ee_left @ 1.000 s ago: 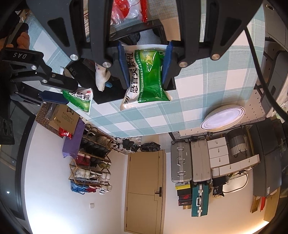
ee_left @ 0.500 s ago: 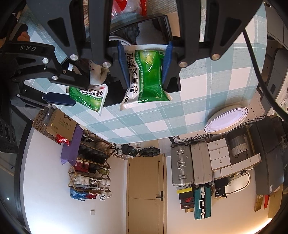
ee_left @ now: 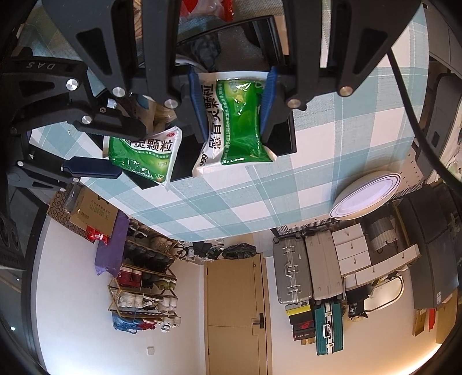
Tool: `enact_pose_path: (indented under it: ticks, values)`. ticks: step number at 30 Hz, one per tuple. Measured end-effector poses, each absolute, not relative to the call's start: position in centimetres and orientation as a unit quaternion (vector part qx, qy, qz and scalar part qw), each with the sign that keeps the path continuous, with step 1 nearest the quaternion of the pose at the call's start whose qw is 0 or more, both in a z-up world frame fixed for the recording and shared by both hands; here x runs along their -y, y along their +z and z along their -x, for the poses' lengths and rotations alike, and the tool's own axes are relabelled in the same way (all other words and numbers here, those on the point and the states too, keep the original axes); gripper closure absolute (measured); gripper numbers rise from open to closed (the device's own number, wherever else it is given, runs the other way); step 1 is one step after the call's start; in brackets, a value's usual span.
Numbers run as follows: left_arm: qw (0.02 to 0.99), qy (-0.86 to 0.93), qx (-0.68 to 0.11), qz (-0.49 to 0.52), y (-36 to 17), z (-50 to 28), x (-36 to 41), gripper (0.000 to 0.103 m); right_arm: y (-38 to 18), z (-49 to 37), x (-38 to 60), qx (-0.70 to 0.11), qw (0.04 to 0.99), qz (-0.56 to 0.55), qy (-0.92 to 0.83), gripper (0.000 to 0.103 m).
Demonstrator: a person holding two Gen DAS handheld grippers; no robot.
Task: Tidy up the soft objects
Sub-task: 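Carry both green sachets over the black box with both tools, then open both tools to drop the green sachets into the box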
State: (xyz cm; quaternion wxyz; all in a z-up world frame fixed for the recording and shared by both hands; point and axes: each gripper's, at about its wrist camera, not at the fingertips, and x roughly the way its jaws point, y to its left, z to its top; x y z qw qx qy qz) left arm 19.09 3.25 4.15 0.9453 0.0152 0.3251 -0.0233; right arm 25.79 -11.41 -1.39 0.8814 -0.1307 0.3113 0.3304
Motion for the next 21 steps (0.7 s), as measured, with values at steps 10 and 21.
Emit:
enact_pose_path:
  ticks: [10, 21]
  values:
    - [0.943, -0.02, -0.332, -0.023, 3.5, -19.6, -3.4, 0.069, -2.3, -26.8, 10.3, -0.326, 0.872, 0.149, 0.334, 0.051]
    - [0.94, -0.036, -0.339, 0.005, 3.9, -19.5, -4.0, 0.061, -0.5, -25.6, 12.0, -0.28, 0.887, 0.125, 0.345, 0.021]
